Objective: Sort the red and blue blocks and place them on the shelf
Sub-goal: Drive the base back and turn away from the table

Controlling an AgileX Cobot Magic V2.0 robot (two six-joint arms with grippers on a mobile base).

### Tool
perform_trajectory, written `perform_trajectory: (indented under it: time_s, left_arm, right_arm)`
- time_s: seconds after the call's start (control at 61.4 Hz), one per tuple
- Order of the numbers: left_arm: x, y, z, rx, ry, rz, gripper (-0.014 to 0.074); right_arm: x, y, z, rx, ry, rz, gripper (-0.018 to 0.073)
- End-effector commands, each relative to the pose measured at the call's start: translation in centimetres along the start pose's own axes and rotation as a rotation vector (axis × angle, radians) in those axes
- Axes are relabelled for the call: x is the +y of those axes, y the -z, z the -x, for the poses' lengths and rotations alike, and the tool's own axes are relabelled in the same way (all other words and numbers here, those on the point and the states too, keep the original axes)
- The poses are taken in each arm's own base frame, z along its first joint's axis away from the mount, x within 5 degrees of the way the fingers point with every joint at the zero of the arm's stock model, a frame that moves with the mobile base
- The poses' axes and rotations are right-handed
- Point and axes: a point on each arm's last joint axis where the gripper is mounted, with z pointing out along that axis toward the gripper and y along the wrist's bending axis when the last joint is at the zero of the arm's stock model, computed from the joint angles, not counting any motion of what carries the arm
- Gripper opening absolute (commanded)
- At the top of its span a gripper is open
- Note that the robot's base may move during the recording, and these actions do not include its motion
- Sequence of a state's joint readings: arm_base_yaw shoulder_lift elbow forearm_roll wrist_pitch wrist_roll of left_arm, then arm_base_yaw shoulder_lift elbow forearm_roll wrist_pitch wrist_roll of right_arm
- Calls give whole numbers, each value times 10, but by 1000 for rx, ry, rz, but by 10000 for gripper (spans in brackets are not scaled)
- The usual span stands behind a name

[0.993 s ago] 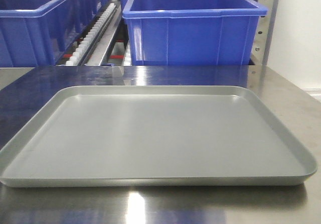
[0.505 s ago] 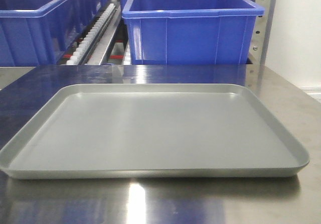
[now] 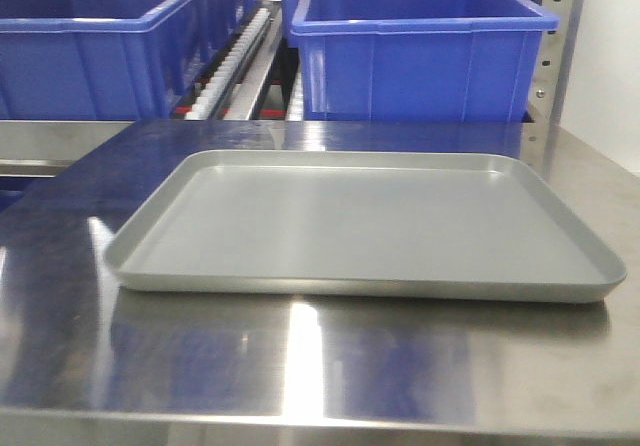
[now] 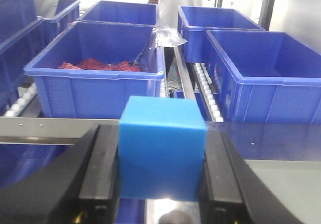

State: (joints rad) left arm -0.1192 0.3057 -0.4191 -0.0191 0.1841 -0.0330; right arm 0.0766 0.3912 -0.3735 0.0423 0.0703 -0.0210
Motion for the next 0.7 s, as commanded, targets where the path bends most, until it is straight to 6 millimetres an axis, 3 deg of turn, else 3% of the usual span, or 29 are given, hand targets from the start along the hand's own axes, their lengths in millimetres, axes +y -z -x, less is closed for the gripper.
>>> perform_trajectory:
  time_s: [0.0, 0.684]
  left_arm:
    - [0, 1, 17, -107, 0, -1, 122]
    - [-1, 1, 16, -107, 0, -5, 122]
  right_arm:
    - [-1, 1, 18, -114, 8, -8, 68]
    - [-1, 1, 18, -114, 8, -8, 68]
